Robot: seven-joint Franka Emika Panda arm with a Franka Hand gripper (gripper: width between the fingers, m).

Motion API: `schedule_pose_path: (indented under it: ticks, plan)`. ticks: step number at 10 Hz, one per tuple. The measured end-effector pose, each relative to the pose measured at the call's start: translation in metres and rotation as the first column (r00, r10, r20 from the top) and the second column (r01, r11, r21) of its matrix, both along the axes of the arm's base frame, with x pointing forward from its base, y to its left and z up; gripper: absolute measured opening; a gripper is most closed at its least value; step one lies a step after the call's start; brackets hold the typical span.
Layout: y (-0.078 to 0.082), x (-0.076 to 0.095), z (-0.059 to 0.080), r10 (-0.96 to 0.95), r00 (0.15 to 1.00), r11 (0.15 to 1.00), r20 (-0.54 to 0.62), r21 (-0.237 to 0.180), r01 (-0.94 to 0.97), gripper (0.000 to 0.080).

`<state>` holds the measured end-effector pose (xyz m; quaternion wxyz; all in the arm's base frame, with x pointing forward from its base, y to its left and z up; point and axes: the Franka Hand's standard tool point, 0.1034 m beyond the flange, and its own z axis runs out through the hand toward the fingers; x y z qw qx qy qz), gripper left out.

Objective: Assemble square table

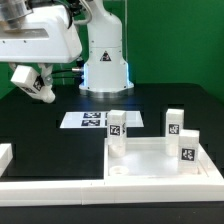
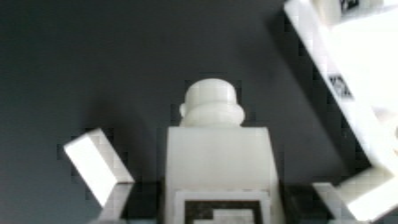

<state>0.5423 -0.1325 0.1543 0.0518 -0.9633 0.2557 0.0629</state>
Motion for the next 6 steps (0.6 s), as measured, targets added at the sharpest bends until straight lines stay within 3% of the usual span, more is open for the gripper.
schedule_pose_path:
  ticks: [2,3,5,6]
  plan:
    - [0.003,0.004,-0.002,0.003,0.994,0.998,0.107,-0.057,0.003,0.0287]
    - [0.013,0.02,-0.006,-0.045,0.977,0.989,0.208,-0.126,0.073,0.0287]
    - [0.08,0.063,-0.009,-0.118,0.934,0.961,0.336,-0.199,0.193,0.0287]
    - [0.109,0.077,-0.013,-0.139,0.917,0.949,0.374,-0.214,0.231,0.0287]
